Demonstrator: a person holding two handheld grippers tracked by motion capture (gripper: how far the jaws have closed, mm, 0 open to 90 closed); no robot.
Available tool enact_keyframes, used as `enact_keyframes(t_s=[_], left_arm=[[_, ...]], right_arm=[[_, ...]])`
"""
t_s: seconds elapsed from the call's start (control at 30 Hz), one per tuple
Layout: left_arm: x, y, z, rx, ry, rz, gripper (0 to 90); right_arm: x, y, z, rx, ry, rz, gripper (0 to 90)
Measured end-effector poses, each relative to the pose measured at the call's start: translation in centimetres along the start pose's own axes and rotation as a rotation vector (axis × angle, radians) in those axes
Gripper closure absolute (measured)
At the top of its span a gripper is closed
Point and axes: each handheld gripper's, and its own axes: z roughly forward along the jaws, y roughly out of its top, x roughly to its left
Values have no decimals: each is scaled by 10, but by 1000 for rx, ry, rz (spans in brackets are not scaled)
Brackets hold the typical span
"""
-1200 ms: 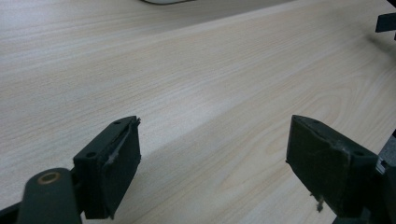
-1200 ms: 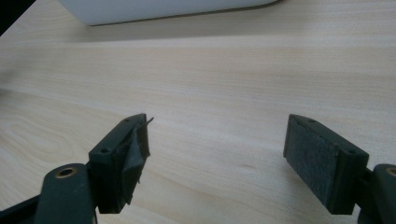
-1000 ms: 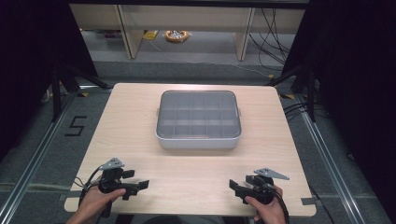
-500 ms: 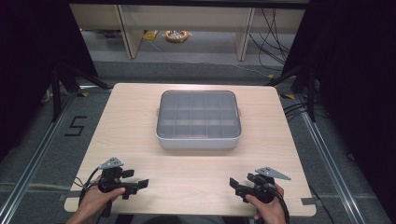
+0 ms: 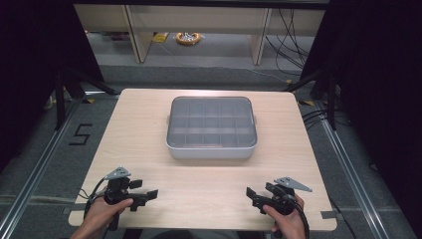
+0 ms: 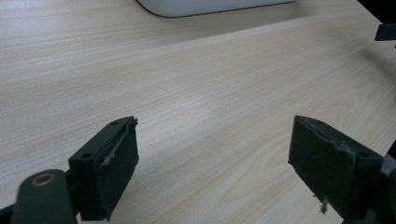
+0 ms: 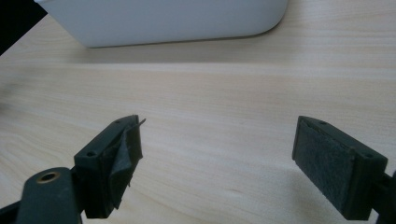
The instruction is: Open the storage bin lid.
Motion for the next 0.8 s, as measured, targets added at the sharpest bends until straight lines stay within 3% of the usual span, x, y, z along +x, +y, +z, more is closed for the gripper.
enact_keyframes(t_s=[0.07, 0.1, 0.13, 0.17, 0.27, 0.3, 0.37, 0.43, 0.47, 0.5, 0.57, 0.6, 0.63, 0.67, 0.73, 0.77, 0.8], left_arm=[[0, 1, 0, -6, -4, -8, 152], [1, 1, 0, -7, -4, -7, 151], [1, 1, 0, -4, -1, -9, 151], [2, 2, 0, -6, -3, -11, 151], [3, 3, 1, -14, -7, -21, 151], [3, 3, 1, -17, -3, -28, 152], [5, 4, 2, -13, -5, -35, 152], [6, 5, 3, -15, -9, -44, 152], [6, 5, 3, -14, -11, -47, 152], [6, 6, 3, -16, -10, -49, 152], [7, 7, 4, -19, -9, -51, 152], [7, 7, 4, -19, -10, -49, 152], [7, 8, 5, -22, -10, -49, 152], [8, 9, 5, -24, -11, -49, 152], [9, 11, 6, -26, -13, -56, 152], [9, 12, 7, -28, -15, -64, 152], [10, 13, 7, -27, -14, -60, 152]], right_arm=[[-1, 1, -2, -4, -9, -8, 184], [-4, 3, 0, -35, -12, -47, 185], [-4, 3, 0, -35, -12, -47, 185], [-1, 3, -1, -26, -4, 1, 188], [-3, 6, -2, -37, -22, 12, 201], [-8, 7, 1, -70, -12, -36, 202], [-9, 7, 2, -75, -9, -44, 203], [-10, 8, 0, -59, -20, -31, 203], [-12, 8, 2, -81, -8, -34, 204], [-10, 10, 1, -86, -1, 15, 204], [-12, 12, 1, -100, -1, 19, 203], [-17, 13, 3, -115, 6, -17, 203], [-15, 14, 2, -112, 2, 24, 203], [-19, 15, 4, -127, 3, -7, 204], [-20, 16, 4, -135, 0, 0, 204], [-17, 16, 3, -115, 1, 53, 204], [-23, 18, 4, -141, 0, -1, 204]])
